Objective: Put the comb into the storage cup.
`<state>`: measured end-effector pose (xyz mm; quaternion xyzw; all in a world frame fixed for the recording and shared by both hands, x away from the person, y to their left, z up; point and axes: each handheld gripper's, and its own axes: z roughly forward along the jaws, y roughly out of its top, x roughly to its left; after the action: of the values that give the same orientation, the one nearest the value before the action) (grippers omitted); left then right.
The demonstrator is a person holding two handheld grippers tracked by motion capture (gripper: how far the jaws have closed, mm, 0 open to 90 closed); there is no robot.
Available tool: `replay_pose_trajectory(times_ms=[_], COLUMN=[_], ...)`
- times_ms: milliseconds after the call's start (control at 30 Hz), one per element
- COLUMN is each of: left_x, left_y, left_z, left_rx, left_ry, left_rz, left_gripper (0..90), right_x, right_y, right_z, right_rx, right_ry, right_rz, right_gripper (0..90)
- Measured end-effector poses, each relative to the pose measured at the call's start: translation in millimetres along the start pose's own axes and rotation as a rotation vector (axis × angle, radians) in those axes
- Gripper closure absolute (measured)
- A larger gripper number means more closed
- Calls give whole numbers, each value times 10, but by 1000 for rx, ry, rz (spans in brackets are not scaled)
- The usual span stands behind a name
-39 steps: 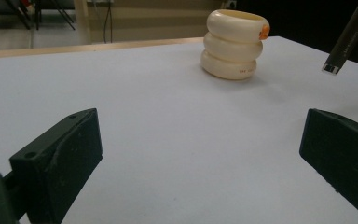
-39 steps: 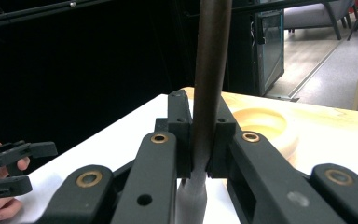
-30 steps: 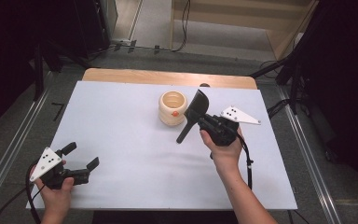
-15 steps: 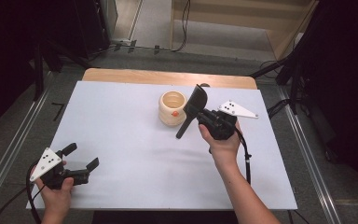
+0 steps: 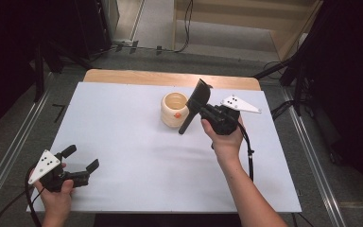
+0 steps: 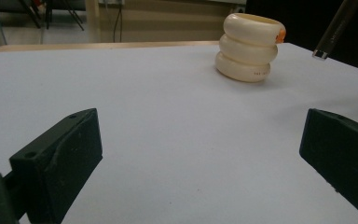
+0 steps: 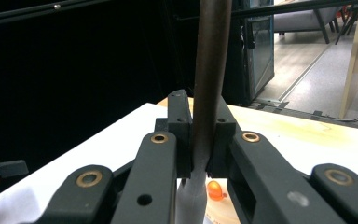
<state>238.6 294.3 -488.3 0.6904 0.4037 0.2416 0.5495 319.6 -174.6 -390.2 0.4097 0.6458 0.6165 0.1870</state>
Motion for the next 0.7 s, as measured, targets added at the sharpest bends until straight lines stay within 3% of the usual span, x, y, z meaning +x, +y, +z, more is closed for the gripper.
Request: replay_pose_trajectory(times_ms=[700], left_x=[-3], left_y=[0], left_z=[2], left_rx=[1], left_ry=[-7], left_rz=[4], left_gripper=[0], right_x=[-10], right_y=[204], right_z=[122], right_rx=[-25], right_ry=[9], right_rz=[-7], right_gripper=[816])
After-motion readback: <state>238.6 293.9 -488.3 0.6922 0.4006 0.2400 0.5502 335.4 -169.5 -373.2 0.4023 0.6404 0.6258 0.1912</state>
